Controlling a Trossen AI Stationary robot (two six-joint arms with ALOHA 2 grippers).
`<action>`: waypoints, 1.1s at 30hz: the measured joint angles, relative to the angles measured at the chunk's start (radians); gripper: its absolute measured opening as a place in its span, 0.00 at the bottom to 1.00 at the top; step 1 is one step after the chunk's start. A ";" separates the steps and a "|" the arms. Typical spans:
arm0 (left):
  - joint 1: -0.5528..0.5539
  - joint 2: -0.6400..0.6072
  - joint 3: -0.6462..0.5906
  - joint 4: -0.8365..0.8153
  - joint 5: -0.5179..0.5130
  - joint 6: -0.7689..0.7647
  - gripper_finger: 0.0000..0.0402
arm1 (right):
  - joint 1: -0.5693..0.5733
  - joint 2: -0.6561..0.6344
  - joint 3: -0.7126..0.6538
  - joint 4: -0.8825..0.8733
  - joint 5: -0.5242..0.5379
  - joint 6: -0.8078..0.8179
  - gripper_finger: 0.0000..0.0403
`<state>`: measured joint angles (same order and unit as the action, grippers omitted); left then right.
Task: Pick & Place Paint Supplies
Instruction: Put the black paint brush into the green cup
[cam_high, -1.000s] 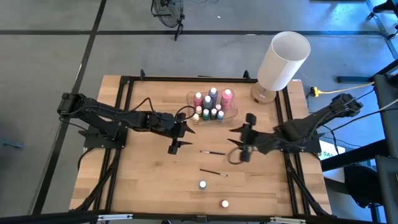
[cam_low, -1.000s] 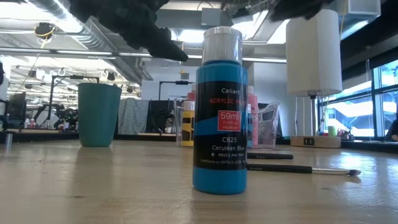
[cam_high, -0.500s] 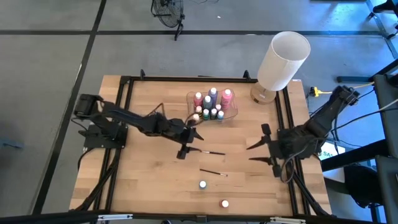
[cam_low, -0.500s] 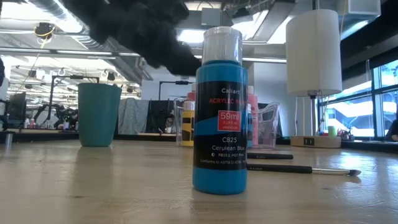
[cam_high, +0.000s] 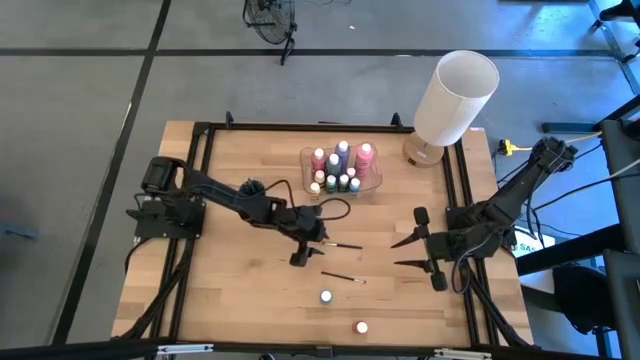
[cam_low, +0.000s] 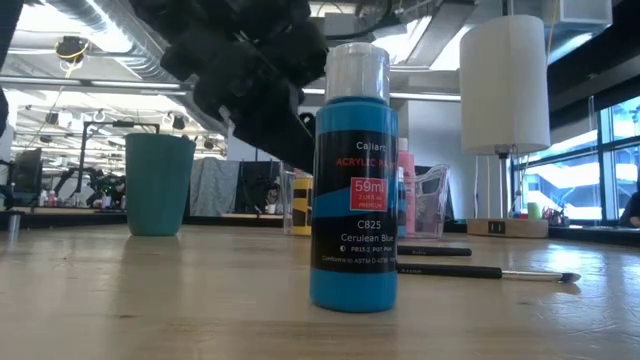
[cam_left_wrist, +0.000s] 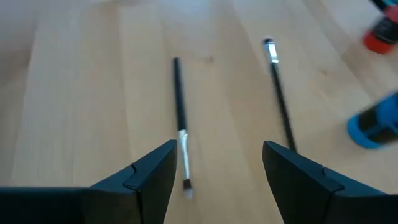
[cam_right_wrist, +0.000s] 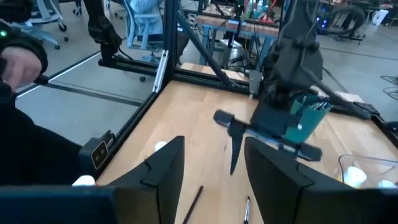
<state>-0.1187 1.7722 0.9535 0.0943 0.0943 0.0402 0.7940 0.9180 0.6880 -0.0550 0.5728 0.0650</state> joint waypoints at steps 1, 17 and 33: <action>0.000 0.006 0.001 0.000 -0.017 -0.026 0.58 | 0.000 0.000 0.000 0.009 0.000 -0.003 0.42; -0.029 0.043 0.002 -0.051 -0.104 0.016 0.58 | -0.002 0.005 -0.001 0.143 0.000 -0.002 0.42; -0.030 0.093 0.000 -0.025 -0.186 0.061 0.58 | -0.002 0.005 -0.001 0.208 0.000 -0.027 0.42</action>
<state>-0.1491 1.8652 0.9539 0.0694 -0.0921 0.1009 0.7921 0.9234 0.6872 0.1532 0.5732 0.0383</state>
